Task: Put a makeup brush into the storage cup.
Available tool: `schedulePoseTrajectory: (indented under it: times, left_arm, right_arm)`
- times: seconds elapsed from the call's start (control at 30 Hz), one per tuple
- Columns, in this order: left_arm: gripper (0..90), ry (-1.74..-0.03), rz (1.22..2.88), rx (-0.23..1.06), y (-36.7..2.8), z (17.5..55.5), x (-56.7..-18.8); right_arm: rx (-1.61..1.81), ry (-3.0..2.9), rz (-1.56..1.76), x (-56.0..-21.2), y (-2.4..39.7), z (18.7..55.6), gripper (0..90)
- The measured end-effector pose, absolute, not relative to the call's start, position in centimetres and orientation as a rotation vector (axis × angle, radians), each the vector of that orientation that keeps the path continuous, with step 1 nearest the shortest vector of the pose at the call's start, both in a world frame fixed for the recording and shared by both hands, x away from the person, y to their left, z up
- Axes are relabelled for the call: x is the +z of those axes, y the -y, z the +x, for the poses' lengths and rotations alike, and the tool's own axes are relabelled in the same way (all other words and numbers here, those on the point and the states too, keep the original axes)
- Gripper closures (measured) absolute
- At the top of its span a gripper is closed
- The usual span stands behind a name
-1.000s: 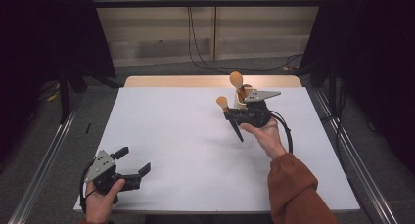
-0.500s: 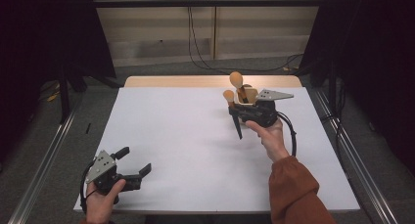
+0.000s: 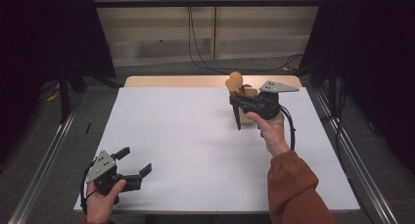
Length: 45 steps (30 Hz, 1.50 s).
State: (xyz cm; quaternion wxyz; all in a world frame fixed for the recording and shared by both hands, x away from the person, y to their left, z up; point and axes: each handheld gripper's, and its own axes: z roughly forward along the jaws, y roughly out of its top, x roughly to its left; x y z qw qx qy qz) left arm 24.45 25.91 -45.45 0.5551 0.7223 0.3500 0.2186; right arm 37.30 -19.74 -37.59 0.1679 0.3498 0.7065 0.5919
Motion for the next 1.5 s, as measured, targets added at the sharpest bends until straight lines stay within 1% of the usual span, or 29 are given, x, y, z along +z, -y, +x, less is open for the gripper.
schedulePoseTrajectory:
  times: [0.37,0.73,1.1,1.33,1.5]
  left_arm:
    - [2.6,-0.843,1.678,0.538,-26.0,24.5,-45.5]
    - [2.6,-0.843,1.667,0.516,-26.0,24.5,-45.5]
    - [2.6,-0.846,1.677,0.526,-26.2,24.5,-45.5]
    - [2.6,-0.842,1.68,0.522,-26.2,24.5,-45.5]
    - [2.6,-0.847,1.675,0.524,-26.2,24.5,-45.5]
  right_arm:
    - [1.706,-1.947,0.98,-35.2,20.6,37.9,74.8]
    - [1.684,-1.909,0.981,-33.5,21.6,39.2,74.8]
    - [1.631,-1.867,0.993,-31.6,22.3,40.5,74.7]
    - [1.591,-1.836,0.991,-31.2,22.8,41.8,74.7]
    - [1.567,-1.833,1.011,-31.5,22.9,42.7,74.7]
